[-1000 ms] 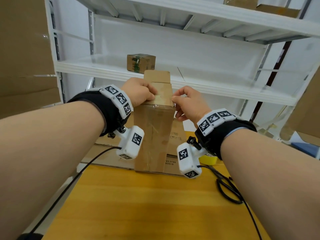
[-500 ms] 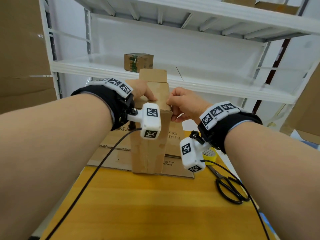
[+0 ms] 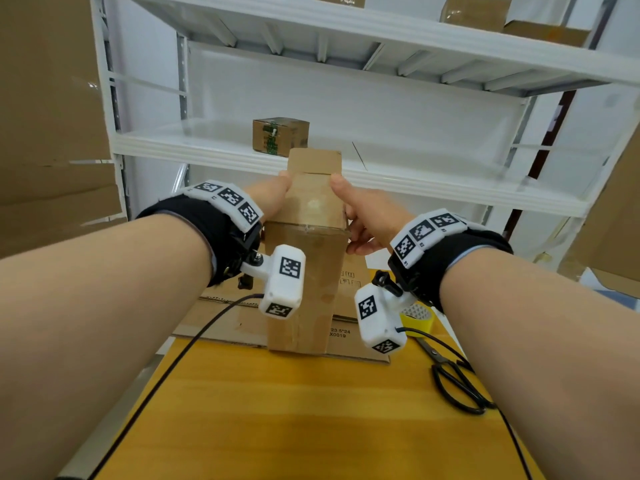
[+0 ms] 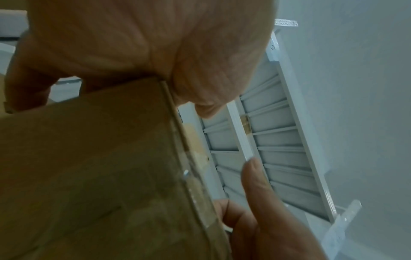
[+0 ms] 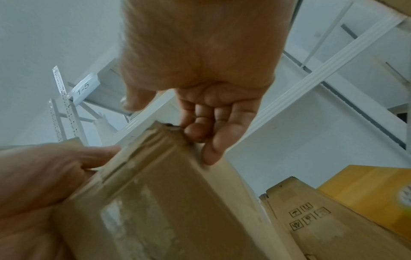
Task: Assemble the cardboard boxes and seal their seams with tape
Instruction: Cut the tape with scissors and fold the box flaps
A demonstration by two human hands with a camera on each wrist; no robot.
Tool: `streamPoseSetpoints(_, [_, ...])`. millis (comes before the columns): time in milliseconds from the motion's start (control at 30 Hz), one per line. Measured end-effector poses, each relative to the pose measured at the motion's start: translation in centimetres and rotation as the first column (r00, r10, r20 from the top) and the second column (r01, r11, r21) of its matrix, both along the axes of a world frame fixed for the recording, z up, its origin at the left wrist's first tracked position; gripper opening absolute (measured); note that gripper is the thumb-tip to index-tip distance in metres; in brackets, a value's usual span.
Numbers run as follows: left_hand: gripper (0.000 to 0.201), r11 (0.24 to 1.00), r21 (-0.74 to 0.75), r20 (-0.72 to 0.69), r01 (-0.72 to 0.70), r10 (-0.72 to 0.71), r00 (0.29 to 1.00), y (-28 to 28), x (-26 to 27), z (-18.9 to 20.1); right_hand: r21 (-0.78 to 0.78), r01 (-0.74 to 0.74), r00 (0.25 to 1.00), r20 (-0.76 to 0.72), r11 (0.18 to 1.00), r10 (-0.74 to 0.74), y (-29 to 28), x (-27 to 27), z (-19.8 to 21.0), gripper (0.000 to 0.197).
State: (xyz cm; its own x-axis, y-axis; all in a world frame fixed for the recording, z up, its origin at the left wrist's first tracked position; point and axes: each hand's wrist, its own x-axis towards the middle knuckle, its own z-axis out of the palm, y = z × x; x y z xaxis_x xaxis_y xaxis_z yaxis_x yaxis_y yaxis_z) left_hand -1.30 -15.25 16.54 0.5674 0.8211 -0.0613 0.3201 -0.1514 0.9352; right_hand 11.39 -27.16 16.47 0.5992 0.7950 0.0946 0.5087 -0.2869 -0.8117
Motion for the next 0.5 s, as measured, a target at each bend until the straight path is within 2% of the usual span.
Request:
streamPoseSetpoints(67, [0.056, 1.000, -0.014, -0.021, 0.001, -0.002, 1.000, -0.5, 0.0, -0.3, -0.045, 0.032, 0.995, 0.092, 0.998, -0.027, 0.1, -0.2, 0.3, 0.074])
streamPoseSetpoints(133, [0.045, 1.000, 0.006, -0.039, 0.018, -0.018, 0.999, -0.7, -0.1, -0.3, -0.091, 0.023, 0.987, 0.161, 0.996, -0.008, 0.4, -0.3, 0.4, 0.073])
streamPoseSetpoints(200, [0.044, 0.998, 0.052, -0.066, 0.047, -0.043, 0.997, -0.6, -0.2, -0.2, -0.095, 0.024, 0.985, 0.171, 0.995, -0.008, 0.8, -0.2, 0.3, 0.073])
streamPoseSetpoints(300, [0.042, 0.977, 0.197, -0.053, 0.079, -0.070, 0.996, -0.2, 0.1, 0.1, -0.063, 0.049, 0.996, 0.074, 0.997, -0.044, 1.3, 0.2, -0.1, 0.073])
streamPoseSetpoints(433, [0.047, 0.938, 0.335, -0.057, 0.092, -0.077, 0.995, 0.1, 0.1, 0.6, -0.022, 0.051, 0.998, -0.045, 0.998, -0.052, 1.5, 0.5, -0.8, 0.059])
streamPoseSetpoints(500, [0.039, 0.909, 0.406, -0.095, 0.091, -0.057, 0.994, 0.0, 0.2, 0.9, -0.008, 0.048, 0.994, -0.095, 0.999, -0.049, 1.4, 0.7, -1.0, 0.053])
